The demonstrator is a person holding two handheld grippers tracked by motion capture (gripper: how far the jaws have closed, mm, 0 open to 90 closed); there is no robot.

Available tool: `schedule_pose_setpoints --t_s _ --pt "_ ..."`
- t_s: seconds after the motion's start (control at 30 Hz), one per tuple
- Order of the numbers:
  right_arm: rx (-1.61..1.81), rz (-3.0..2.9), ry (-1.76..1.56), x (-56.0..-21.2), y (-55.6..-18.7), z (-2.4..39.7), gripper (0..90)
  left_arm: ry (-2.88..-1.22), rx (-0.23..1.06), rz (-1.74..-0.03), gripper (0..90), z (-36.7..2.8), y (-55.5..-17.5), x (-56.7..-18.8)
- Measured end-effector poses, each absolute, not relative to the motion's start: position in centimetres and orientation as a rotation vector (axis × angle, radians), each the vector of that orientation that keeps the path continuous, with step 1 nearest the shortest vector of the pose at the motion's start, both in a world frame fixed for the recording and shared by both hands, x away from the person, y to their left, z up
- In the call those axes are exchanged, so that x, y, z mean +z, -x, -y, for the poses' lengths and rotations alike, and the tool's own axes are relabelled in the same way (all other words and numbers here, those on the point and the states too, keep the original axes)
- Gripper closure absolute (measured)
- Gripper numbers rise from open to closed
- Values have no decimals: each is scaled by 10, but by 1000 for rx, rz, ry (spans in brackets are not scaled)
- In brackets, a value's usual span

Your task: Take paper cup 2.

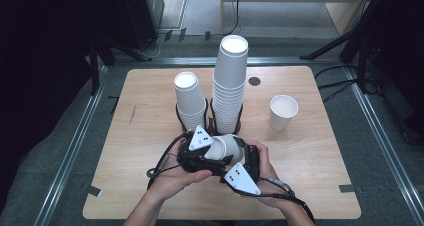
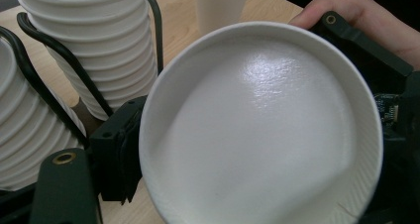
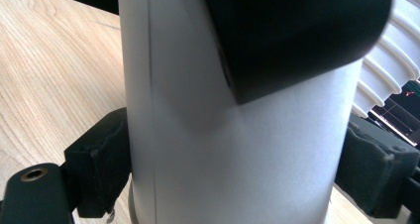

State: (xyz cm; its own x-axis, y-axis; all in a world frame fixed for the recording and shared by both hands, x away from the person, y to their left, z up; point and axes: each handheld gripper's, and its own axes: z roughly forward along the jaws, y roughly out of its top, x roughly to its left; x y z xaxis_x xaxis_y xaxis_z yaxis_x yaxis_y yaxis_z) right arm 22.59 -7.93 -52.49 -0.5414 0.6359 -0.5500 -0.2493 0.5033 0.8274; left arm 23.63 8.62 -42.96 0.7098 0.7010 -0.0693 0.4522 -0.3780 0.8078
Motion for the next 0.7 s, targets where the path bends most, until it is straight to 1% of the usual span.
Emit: schedule_pose_setpoints --t_s 0.5,0.63,0.7 --pt "1180 -1821 -321 -525 -227 80 86 -2037 359 -877 222 -86 -236 -430" --pt "1185 -1830 -328 -524 -228 81 65 -2037 359 -869 232 -86 -236 -430" --pt "1198 -1837 -327 -522 -228 81 15 -2038 359 -869 234 -86 -236 -431"
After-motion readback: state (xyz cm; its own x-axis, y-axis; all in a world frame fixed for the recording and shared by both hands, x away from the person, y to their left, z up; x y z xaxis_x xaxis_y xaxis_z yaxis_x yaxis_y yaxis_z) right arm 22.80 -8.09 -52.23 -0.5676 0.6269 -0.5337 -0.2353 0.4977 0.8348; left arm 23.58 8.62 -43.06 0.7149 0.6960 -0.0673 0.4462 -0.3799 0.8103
